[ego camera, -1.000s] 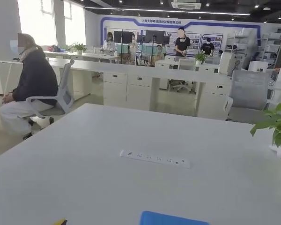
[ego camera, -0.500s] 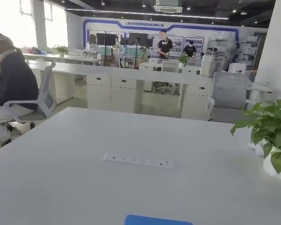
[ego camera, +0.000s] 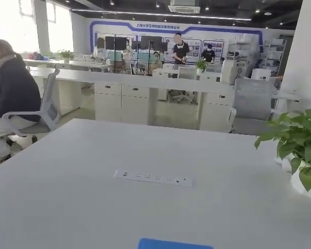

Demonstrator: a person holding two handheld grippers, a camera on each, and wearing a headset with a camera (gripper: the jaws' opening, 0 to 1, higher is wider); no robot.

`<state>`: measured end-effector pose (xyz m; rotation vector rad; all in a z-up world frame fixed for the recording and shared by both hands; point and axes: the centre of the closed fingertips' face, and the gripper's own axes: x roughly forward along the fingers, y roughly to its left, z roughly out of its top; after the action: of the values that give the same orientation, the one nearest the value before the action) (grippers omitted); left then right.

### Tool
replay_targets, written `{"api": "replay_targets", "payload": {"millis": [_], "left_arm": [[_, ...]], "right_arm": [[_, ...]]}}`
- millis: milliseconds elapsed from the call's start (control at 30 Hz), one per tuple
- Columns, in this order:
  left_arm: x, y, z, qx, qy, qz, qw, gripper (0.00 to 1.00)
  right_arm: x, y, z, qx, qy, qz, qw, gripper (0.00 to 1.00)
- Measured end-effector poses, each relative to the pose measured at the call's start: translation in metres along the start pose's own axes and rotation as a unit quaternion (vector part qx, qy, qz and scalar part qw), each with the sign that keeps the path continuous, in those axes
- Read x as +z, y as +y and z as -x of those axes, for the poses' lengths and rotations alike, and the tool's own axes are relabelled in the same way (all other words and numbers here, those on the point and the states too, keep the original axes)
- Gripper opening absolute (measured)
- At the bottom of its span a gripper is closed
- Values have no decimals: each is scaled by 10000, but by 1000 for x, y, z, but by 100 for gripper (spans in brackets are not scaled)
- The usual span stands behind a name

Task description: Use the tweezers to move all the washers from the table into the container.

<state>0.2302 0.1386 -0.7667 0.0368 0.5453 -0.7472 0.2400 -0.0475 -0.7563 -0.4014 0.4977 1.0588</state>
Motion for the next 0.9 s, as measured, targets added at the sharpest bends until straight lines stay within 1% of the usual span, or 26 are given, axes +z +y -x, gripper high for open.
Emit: {"api": "replay_targets", "payload": {"millis": [33, 67, 133, 233, 333, 367, 433, 467, 533, 567, 600, 633, 700, 767, 800, 833, 867, 900], "left_arm": [[-2, -1, -2, -58, 67, -2, 10000, 52], [-6, -4, -4, -148, 159, -66, 9997, 52], [-14, -8, -8, -315, 376, -149, 9987, 52], [-24, -14, -13, -485, 636, -301, 9963, 52], [-31, -20, -17, -645, 794, -387, 9940, 51], [-35, -23, -19, -736, 903, -440, 9922, 50], [-38, -24, -21, -774, 989, -583, 9904, 48], [-41, -25, -22, -827, 1089, -644, 9885, 47], [-44, -25, -25, -868, 1179, -687, 9868, 45], [-46, -26, -26, -892, 1242, -735, 9855, 45], [-50, -27, -27, -927, 1380, -885, 9821, 44], [-53, -27, -29, -945, 1453, -964, 9801, 43], [-56, -29, -31, -995, 1574, -1106, 9763, 41], [-59, -31, -33, -1038, 1688, -1213, 9726, 40], [-63, -31, -34, -1053, 1836, -1374, 9676, 40], [-65, -31, -35, -1059, 1903, -1487, 9646, 39], [-67, -33, -37, -1089, 1949, -1577, 9619, 38], [-68, -34, -38, -1107, 1988, -1617, 9603, 37]], "right_arm": [[-2, 7, -7, 155, 76, -20, 9998, 32], [-4, 12, -11, 269, 110, -23, 9996, 31], [-9, 19, -20, 444, 273, 113, 9986, 30], [-14, 28, -30, 624, 470, 343, 9964, 27], [-17, 35, -38, 766, 619, 539, 9937, 26], [-20, 37, -41, 821, 707, 606, 9923, 25], [-23, 39, -45, 893, 821, 696, 9902, 25], [-24, 41, -47, 931, 884, 768, 9888, 25], [-28, 44, -53, 1031, 1052, 979, 9842, 24], [-30, 46, -56, 1098, 1152, 1141, 9806, 24], [-32, 49, -59, 1170, 1256, 1268, 9770, 24], [-33, 50, -61, 1204, 1305, 1349, 9748, 24], [-35, 53, -67, 1287, 1369, 1430, 9717, 24], [-36, 55, -71, 1335, 1416, 1461, 9699, 23], [-38, 56, -73, 1384, 1482, 1504, 9676, 23], [-39, 56, -74, 1402, 1522, 1533, 9663, 23], [-43, 56, -76, 1439, 1633, 1637, 9622, 22], [-45, 56, -76, 1465, 1704, 1708, 9593, 22]]}}
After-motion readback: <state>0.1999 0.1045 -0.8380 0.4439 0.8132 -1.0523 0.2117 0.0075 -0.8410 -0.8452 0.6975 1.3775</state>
